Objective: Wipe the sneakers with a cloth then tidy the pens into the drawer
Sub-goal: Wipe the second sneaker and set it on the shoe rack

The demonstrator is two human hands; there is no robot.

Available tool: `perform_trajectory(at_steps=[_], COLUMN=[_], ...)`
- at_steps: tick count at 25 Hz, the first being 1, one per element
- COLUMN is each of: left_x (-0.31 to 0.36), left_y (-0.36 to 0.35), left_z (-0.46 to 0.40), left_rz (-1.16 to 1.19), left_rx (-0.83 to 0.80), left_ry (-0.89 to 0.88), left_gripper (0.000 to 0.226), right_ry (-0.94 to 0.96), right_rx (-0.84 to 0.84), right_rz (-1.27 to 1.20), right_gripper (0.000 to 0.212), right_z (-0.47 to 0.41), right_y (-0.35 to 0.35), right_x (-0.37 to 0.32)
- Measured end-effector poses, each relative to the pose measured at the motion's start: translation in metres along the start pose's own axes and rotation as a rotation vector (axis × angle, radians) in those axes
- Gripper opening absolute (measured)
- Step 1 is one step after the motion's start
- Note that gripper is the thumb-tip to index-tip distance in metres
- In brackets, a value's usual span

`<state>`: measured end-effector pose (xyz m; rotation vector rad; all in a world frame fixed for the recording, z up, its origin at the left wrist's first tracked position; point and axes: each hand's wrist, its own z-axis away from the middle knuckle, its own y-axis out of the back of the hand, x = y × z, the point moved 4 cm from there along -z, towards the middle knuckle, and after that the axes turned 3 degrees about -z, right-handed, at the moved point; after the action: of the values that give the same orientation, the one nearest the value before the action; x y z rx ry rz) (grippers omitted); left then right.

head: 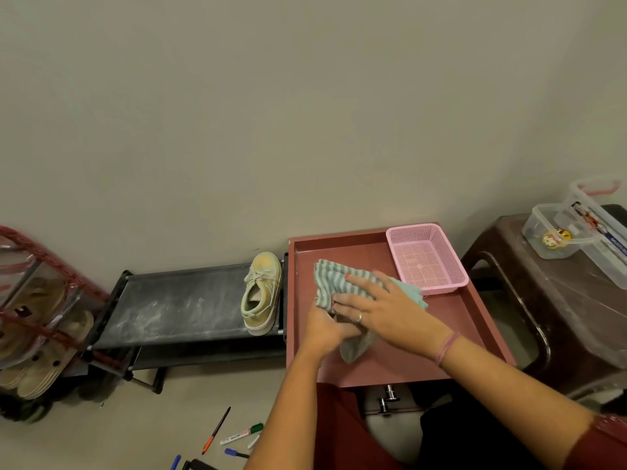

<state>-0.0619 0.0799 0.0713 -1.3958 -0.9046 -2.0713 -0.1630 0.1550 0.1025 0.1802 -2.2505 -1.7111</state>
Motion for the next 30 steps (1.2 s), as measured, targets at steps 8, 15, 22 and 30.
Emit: perform_trajectory(at_steps=[8, 15, 22, 30], left_x=[-0.004, -0.004, -0.008, 0.040], left_y=[-0.001, 0.004, 0.024, 0.034], left_z=[-0.003, 0.002, 0.011, 0.011], left_rz=[0.115, 0.150, -0.054, -0.245], left_rx=[0.020, -0.034, -0.121, -0.224], left_ry=[0.023, -0.013, 0.007, -0.099], left_gripper=[0.082, 0.082, 0.116, 0.057], right_ry=[-0.289, -0.470, -0.812, -0.532], right_rx=[-0.005, 0.075, -0.096, -0.052], right_rz=[-0.736, -1.107, -1.378, -1.102], right_gripper=[0.072, 0.081, 0.076, 0.075], right_z=[-0.008, -0.004, 0.025, -0.011], right_y=[-0.010, -0.013, -0.052, 0.001], right_x=[0.039, 0.037, 0.002, -0.002])
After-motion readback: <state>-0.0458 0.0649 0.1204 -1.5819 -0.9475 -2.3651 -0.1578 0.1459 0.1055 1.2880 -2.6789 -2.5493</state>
